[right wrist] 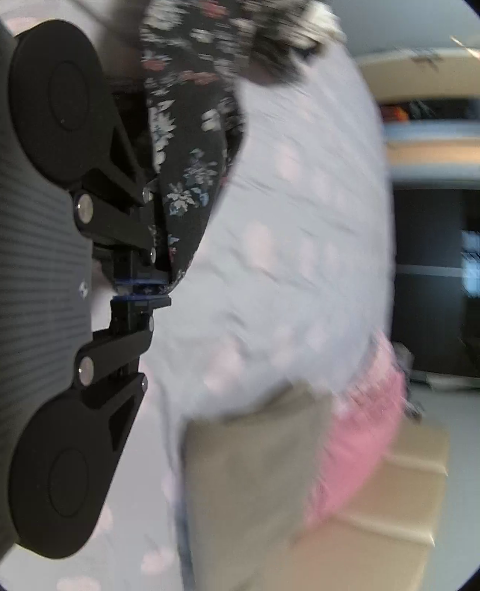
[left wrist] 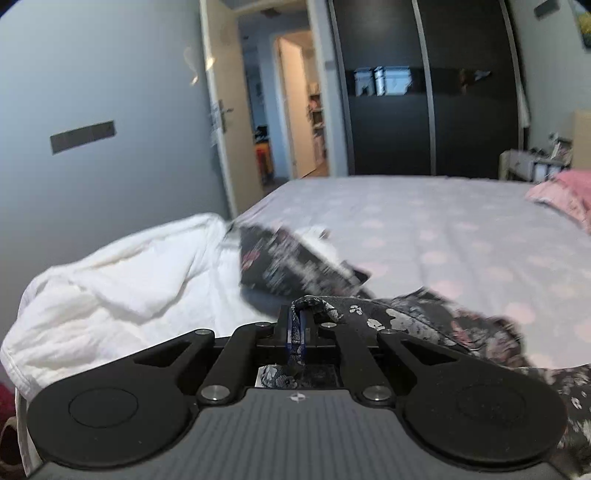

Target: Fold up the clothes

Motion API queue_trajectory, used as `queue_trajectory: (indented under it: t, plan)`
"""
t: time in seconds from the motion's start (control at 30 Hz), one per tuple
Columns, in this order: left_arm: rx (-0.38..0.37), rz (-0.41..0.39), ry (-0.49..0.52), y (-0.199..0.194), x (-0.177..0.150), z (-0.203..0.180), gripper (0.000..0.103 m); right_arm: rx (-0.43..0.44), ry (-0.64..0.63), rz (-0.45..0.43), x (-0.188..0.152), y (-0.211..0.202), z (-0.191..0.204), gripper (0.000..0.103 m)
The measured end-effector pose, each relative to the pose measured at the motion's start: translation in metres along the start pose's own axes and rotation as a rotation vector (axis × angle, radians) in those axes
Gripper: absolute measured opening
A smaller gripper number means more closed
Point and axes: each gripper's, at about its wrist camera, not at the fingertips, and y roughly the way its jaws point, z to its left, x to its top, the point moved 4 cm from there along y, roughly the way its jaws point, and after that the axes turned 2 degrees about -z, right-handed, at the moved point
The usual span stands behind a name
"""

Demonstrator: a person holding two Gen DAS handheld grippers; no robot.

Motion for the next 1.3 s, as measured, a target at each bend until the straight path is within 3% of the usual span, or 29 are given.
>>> queue_trajectory:
  t: [0.07, 0.23, 0.33, 0.53, 0.7, 0.77, 1.0, 1.17, 1.3]
  plan:
    - [-0.040, -0.037, 0.012, -0.021, 0.011, -0.007, 0.000, -0.087, 0.016, -0.067, 0.019, -0.021, -0.013, 0.004]
    - [-0.096, -0.231, 0.104, -0.090, 0.046, -0.026, 0.000, -0.326, 0.119, -0.198, 0.062, -0.083, -0.076, 0.004]
    - [-0.188, -0.251, 0.154, -0.119, 0.059, -0.039, 0.000, -0.345, 0.167, -0.216, 0.074, -0.119, -0.114, 0.004]
    - [-0.354, -0.158, 0.309, -0.125, 0.027, -0.083, 0.001, -0.506, 0.085, -0.247, 0.075, -0.166, -0.146, 0.003]
    - [-0.455, -0.002, 0.411, -0.106, -0.034, -0.118, 0.012, -0.543, 0.109, -0.176, 0.053, -0.149, -0.169, 0.004]
    - [-0.491, 0.058, 0.447, -0.100, -0.060, -0.132, 0.021, -0.569, 0.105, -0.174, 0.044, -0.139, -0.169, 0.004]
    - [-0.528, 0.192, 0.614, -0.094, -0.135, -0.171, 0.028, -0.595, 0.165, -0.159, 0.026, -0.105, -0.178, 0.004]
    - [-0.581, 0.256, 0.716, -0.100, -0.169, -0.180, 0.044, -0.587, 0.176, -0.161, 0.023, -0.094, -0.179, 0.004]
    - [-0.608, 0.287, 0.830, -0.103, -0.197, -0.188, 0.045, -0.576, 0.164, -0.137, 0.019, -0.081, -0.178, 0.005]
